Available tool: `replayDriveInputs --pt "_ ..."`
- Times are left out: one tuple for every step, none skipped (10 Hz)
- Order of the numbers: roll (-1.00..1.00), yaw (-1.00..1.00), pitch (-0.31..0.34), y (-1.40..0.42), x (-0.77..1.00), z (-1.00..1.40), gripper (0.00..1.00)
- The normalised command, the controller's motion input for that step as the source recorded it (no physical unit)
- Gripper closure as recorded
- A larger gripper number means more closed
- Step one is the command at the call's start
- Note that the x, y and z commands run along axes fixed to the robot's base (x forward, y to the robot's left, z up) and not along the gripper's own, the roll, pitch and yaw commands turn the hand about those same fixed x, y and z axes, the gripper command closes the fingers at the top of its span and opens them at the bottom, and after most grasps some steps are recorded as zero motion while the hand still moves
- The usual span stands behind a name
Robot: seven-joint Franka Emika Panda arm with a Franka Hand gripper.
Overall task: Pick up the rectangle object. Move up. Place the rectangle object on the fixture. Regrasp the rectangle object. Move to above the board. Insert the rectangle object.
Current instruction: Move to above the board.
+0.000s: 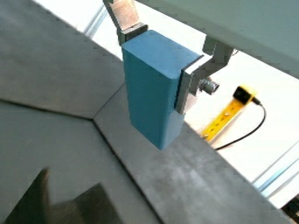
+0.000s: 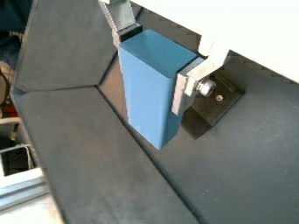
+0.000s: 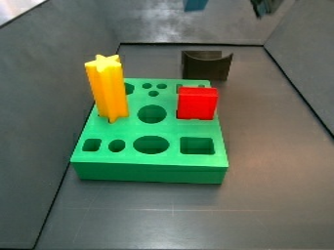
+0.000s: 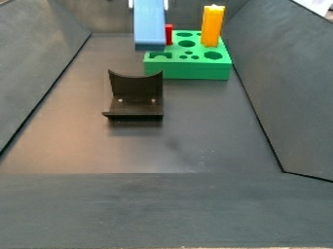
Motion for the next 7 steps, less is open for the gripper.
replayDriveInputs --pt "-0.03 -0.11 0.085 -0.01 -0.04 0.3 1.0" --pt "-1.0 -0.21 0.019 -1.0 -0.36 0.47 1.0" --pt "-1.0 -0.2 0.022 -1.0 -0.35 0.46 1.0" --pt "-1.0 -0.19 0.025 -1.0 -0.38 0.49 1.0" --pt "-1.0 -0.2 0.033 -1.0 -0.38 0.47 1.0" --pt "-1.0 -0.2 0.049 -1.0 -0.38 0.48 1.0" --pt "-1.0 -0.19 0.062 -1.0 -0.38 0.48 1.0"
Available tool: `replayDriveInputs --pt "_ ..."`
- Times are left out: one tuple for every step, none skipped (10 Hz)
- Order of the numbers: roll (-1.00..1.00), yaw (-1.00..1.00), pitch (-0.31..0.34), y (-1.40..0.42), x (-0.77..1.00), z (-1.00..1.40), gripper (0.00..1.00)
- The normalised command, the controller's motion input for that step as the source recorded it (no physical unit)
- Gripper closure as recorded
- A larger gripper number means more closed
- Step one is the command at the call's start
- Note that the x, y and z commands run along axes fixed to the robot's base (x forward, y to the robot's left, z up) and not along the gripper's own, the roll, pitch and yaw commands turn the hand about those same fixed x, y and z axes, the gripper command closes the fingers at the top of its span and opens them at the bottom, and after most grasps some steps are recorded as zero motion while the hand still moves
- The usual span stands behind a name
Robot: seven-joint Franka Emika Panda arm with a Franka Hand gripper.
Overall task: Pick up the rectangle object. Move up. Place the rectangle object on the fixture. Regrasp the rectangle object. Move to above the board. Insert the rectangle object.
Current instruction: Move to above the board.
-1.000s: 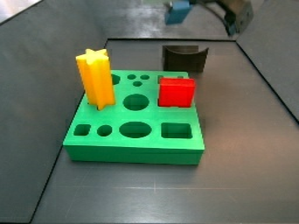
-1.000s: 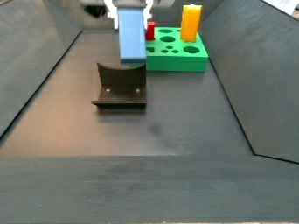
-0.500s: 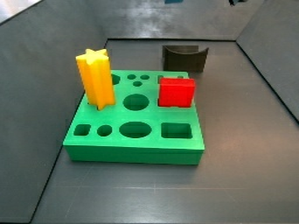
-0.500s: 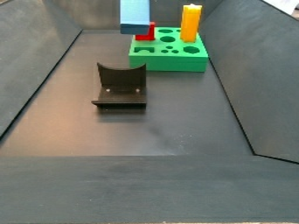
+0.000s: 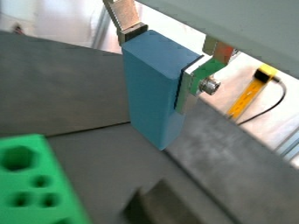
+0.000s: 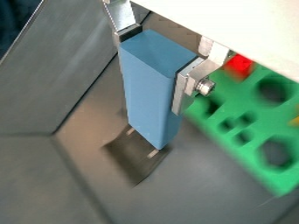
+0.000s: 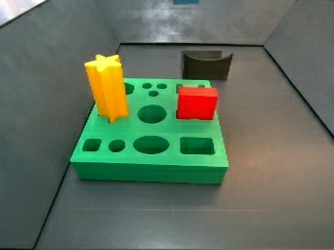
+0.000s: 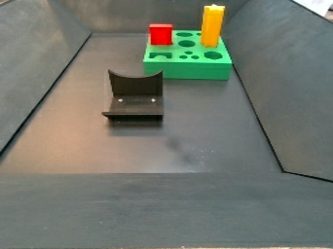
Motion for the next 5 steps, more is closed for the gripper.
replayDriveInputs --pt "-1.0 -0.18 0.071 -1.0 -0.39 0.48 1.0" --pt "-1.0 -0.18 0.077 -1.0 -0.4 0.48 1.0" --pt "-1.0 -0.17 0.082 -1.0 -0.41 0.49 1.0" --pt "-1.0 -0.16 0.088 -0.75 -0.32 0.38 1.0" --pt "-1.0 -0.14 0.09 -0.45 -0.2 0.23 1.0"
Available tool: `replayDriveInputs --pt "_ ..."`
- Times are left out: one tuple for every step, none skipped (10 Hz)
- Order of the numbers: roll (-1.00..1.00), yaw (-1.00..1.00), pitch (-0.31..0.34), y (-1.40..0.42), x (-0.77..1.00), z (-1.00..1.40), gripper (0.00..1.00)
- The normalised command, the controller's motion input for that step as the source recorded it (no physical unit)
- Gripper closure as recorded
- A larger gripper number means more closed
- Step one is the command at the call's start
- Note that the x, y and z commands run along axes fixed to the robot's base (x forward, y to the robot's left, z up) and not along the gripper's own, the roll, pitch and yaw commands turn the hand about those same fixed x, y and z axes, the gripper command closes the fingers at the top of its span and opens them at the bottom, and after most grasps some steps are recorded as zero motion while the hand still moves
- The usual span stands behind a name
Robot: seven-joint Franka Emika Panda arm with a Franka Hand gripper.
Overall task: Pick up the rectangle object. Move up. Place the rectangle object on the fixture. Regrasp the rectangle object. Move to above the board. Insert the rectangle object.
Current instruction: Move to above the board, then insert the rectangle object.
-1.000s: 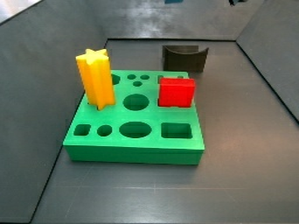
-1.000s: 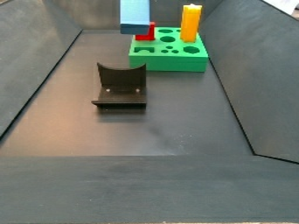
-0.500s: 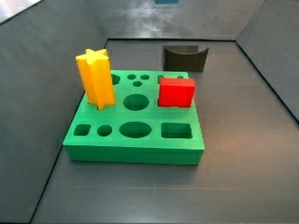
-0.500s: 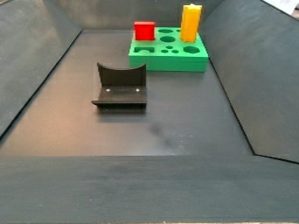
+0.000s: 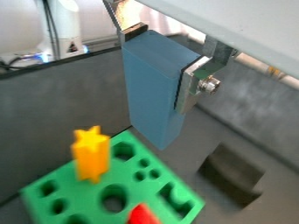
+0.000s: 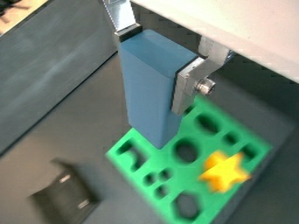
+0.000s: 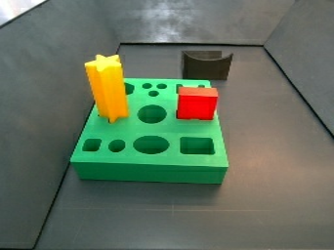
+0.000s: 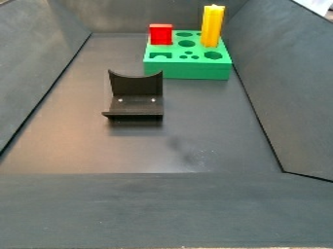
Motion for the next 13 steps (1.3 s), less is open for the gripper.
replayDriveInputs --pt "-0.85 -0.1 0.069 -0.19 -0.1 0.09 1.0" --pt "-0.63 -0.06 0.034 -0.1 -0.09 0.06 1.0" --pt "-0.44 -0.04 0.004 -0.06 -0.08 0.04 1.0" --pt "-0.29 -0.02 -0.014 -0.03 -0.07 0.02 1.0" --pt "0.0 0.0 0.0 -0.05 0.0 0.0 1.0" --pt "0.0 0.0 0.0 -0.03 0.0 0.0 1.0" --pt "0.0 0.0 -0.017 -0.02 -0.01 0.0 1.0" --pt "0.02 -0.08 -0.007 -0.23 0.0 -0.39 1.0" --pt "0.0 -0.08 -0.047 -0.24 0.08 -0.61 1.0" --pt "-0.01 -0.07 -0.073 -0.19 0.12 -0.66 1.0" --pt "-0.09 -0.03 -0.099 -0.09 0.16 -0.61 1.0" --pt "-0.12 0.0 -0.096 -0.03 0.18 -0.61 1.0" --pt "-0.12 -0.01 -0.106 -0.02 0.15 -0.61 1.0"
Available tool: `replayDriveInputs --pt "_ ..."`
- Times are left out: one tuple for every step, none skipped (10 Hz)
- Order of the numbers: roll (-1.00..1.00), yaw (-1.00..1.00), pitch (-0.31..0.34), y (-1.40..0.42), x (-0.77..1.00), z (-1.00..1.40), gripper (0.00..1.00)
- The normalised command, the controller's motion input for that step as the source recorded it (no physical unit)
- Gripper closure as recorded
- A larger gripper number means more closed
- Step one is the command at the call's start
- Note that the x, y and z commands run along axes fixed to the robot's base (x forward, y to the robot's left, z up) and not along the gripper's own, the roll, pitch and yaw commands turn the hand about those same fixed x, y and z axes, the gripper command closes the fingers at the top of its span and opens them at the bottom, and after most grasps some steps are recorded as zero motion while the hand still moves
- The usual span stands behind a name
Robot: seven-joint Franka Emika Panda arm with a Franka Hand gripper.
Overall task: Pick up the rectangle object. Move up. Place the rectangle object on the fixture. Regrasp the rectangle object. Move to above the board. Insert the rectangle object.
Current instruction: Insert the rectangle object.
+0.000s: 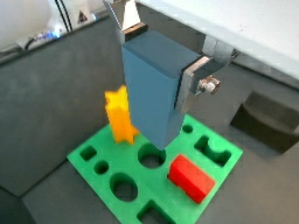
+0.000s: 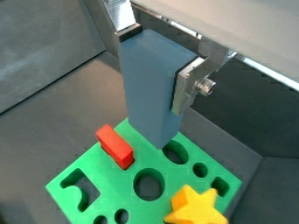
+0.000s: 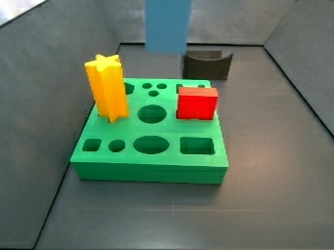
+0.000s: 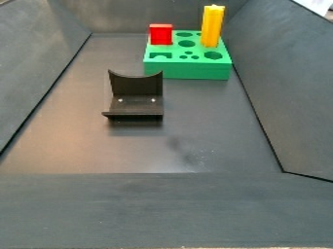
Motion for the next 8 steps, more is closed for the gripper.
replayDriveInputs --pt "-0.14 0.0 -0.134 0.0 0.09 -0.68 1.0" --pt "-0.13 0.0 -0.131 -0.02 0.12 -0.66 1.0" --pt "-0.11 0.0 -0.116 -0.08 0.13 -0.58 1.0" --pt "-0.07 0.03 -0.099 -0.17 0.11 -0.57 1.0" --pt "-0.06 0.05 -0.084 -0.21 0.17 -0.49 1.0" --pt "-0.01 0.06 -0.069 -0.28 0.14 -0.48 1.0" --pt "0.0 0.04 -0.063 -0.32 0.13 -0.45 1.0" --pt "0.0 0.07 -0.03 -0.33 0.19 -0.39 1.0"
